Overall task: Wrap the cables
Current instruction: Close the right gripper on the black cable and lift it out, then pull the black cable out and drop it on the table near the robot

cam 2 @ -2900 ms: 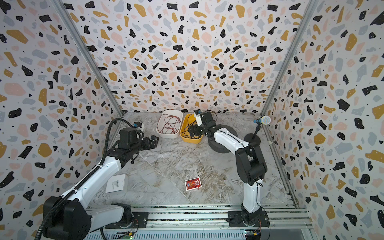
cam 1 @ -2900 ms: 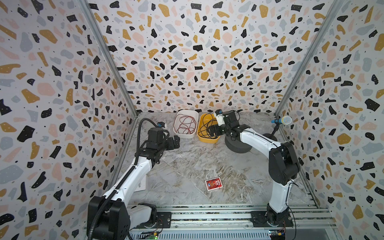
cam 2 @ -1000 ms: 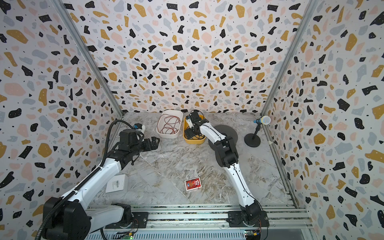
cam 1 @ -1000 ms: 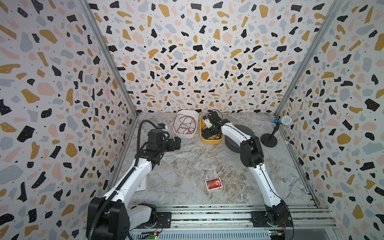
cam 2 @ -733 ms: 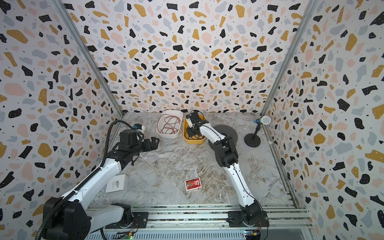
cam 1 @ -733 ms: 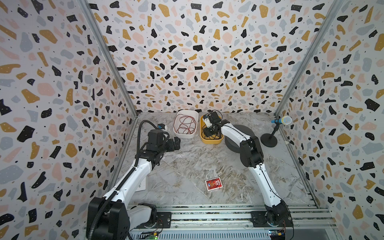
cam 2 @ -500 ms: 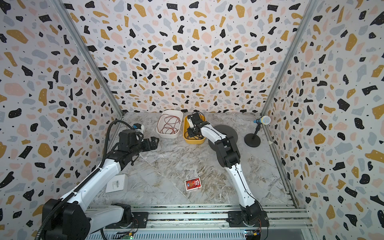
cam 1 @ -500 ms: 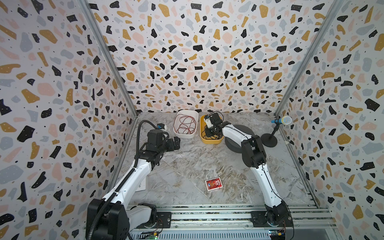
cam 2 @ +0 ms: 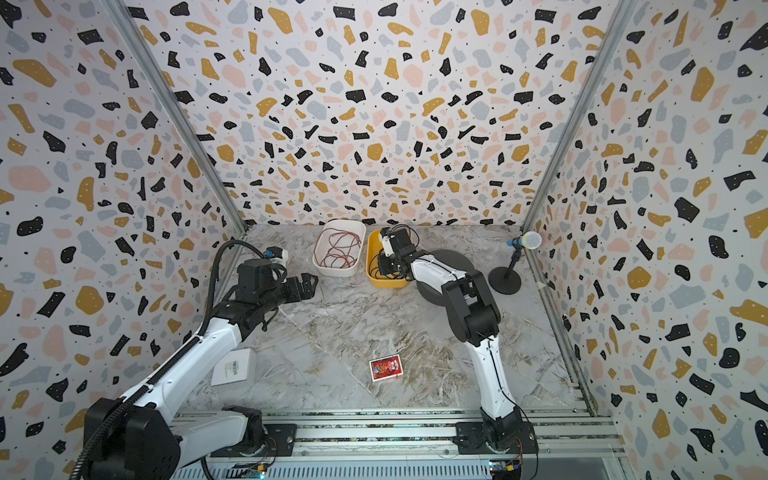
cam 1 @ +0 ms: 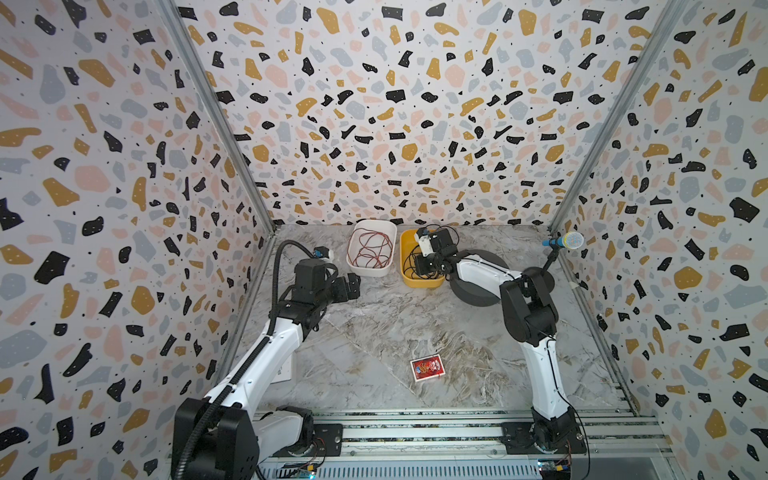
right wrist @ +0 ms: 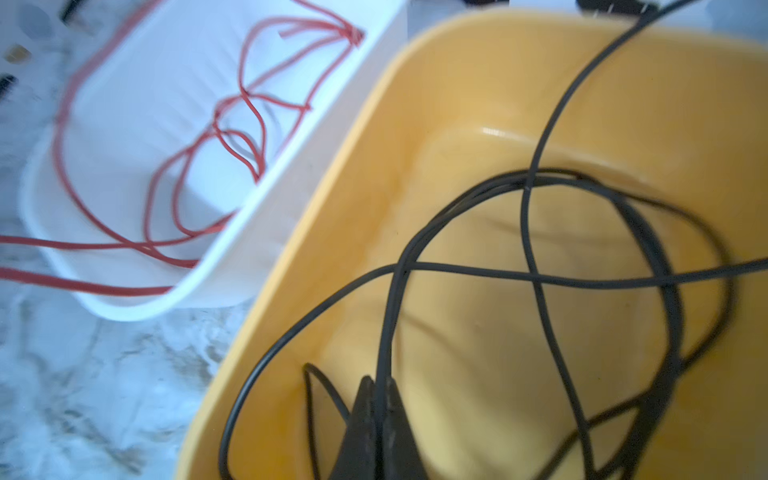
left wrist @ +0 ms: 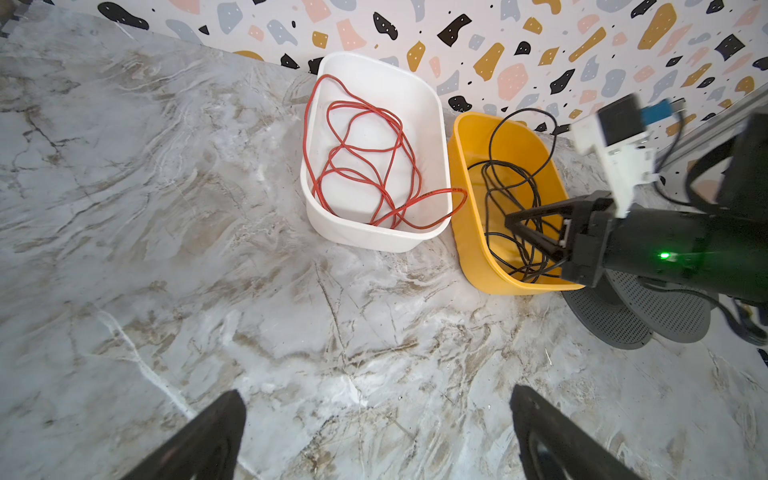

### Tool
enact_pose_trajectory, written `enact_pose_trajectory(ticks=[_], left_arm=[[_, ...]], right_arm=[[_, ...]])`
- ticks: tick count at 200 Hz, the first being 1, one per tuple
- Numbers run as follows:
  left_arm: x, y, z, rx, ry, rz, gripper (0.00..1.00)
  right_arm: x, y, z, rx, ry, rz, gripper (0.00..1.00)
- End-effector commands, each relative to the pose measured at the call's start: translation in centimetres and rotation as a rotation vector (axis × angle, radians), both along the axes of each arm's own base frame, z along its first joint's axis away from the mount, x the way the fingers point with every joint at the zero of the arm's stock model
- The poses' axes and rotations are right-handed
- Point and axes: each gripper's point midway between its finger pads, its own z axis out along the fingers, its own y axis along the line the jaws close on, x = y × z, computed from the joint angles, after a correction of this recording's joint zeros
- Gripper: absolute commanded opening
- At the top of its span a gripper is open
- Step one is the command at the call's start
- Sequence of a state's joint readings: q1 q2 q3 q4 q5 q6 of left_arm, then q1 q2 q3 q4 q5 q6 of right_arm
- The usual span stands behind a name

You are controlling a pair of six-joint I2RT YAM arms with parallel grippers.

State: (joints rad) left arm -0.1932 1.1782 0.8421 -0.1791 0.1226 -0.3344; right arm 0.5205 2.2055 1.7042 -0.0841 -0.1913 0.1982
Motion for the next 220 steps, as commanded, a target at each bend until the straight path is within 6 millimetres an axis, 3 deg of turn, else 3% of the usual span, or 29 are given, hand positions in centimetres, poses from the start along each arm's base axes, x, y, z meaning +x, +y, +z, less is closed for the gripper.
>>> enact_pose_trajectory(ticks=[1,48,101,139,170,220], left_arm=[[0.1,-0.4,0.5,-0.014,-0.021,-0.007,1.00],[0.1,-0.1,0.8,-0.008,-0.033,0.006,1.00],[-0.1,-0.2,1.5,-0.021,-0.053,-0.001,1.00],[-0.5,-1.2,2.8,-0.093,-0.075,-0.030,1.00],[-2.2,-1.4,3.3,-0.152,-0.071,-0.034,1.00],[-4.8,-0.8,4.1,-0.153,-0.082,-0.030,1.00]], right_arm=[[0.4,0.7,8.2,0.154,-0.163,0.018,0.00],[-1.8,0.5,12.8,0.247,-0.212,0.056,0.00],[-6.6,0.0,19.0,0.316,-0.298,0.119,0.00],[-10.9,0.1,23.7,0.330,-0.360,0.173,0.00],[-14.2,0.3,27.0,0.349,-0.383,0.215,0.00],[-21.9,1.0,31.8,0.463,-0.375,0.318,0.00]])
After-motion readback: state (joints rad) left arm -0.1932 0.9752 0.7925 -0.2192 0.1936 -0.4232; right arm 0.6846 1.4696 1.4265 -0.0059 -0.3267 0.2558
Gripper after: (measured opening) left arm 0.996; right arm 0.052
